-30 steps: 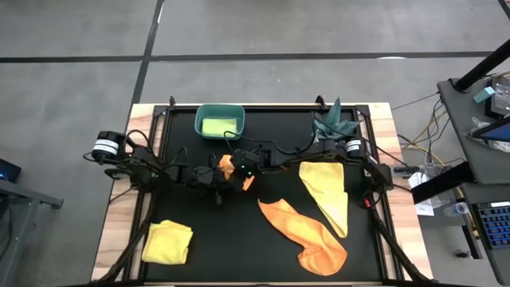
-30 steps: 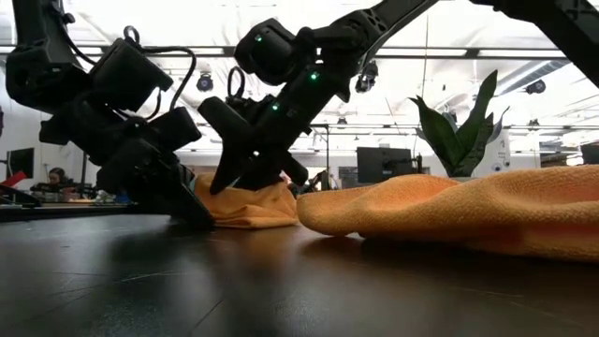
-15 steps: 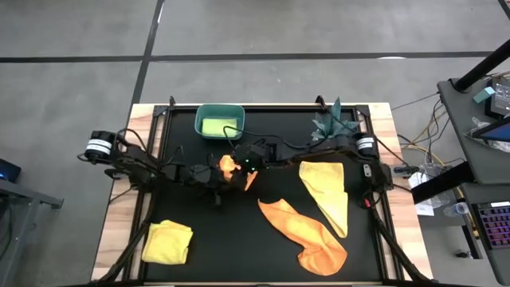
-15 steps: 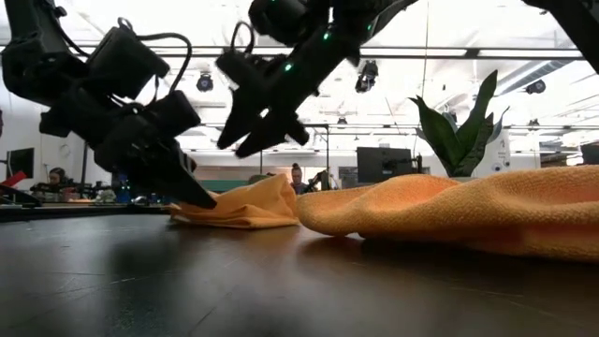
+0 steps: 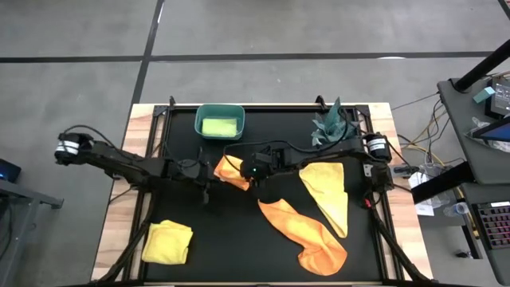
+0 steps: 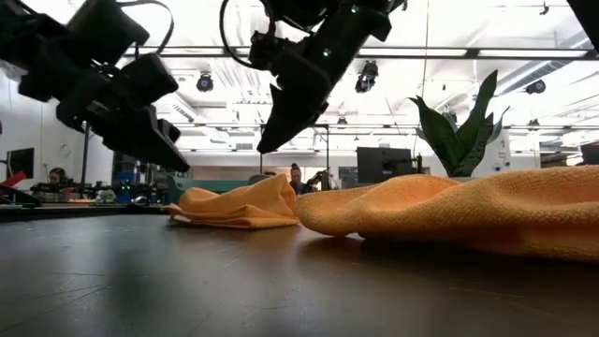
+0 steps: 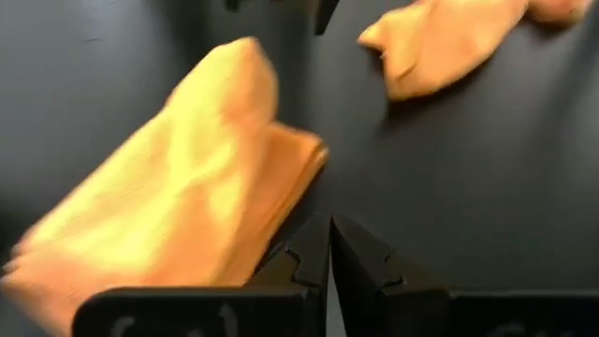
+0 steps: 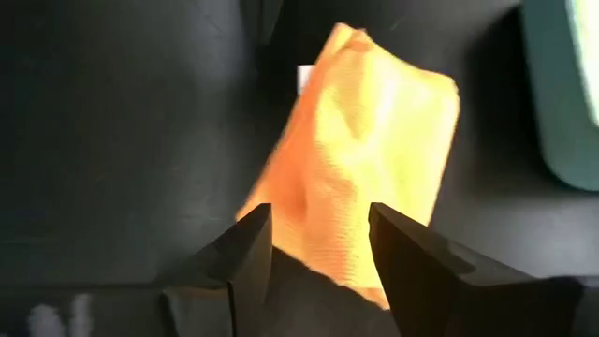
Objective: Fold microfiber towels
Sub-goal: Fold the top orange microfiber cloth
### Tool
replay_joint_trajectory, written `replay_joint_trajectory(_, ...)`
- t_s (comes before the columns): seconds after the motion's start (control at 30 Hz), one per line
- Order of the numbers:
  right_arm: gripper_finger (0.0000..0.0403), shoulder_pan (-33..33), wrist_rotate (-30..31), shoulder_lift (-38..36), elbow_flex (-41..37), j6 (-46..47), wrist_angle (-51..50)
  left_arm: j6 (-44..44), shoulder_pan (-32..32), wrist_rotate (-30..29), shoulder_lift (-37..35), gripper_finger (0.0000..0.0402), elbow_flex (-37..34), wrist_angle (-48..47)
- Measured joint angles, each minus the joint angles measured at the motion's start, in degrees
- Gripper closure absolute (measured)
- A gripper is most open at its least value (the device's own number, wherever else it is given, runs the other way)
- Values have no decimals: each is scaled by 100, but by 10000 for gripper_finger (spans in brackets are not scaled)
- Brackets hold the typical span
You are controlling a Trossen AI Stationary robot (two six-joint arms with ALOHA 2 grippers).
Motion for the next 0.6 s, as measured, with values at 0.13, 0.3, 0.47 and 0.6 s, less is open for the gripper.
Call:
replay_joint_trajectory(0.13, 249, 123, 637, 2, -111, -4, 29, 135, 34, -565, -461, 371, 0, -656)
replay_joint_trajectory(0.3, 271, 217, 717, 2, -303, 220, 67, 149, 68, -1249, -678, 294, -75, -904)
replay_joint_trajectory(0.47, 285, 273, 711, 2, -550, 590, 167, 147, 134, -1590, -507, 241, -135, -909)
replay_joint_trajectory(0.6, 286, 285, 718, 2, -665, 874, 343, 110, 186, -1592, -149, 233, -139, -563)
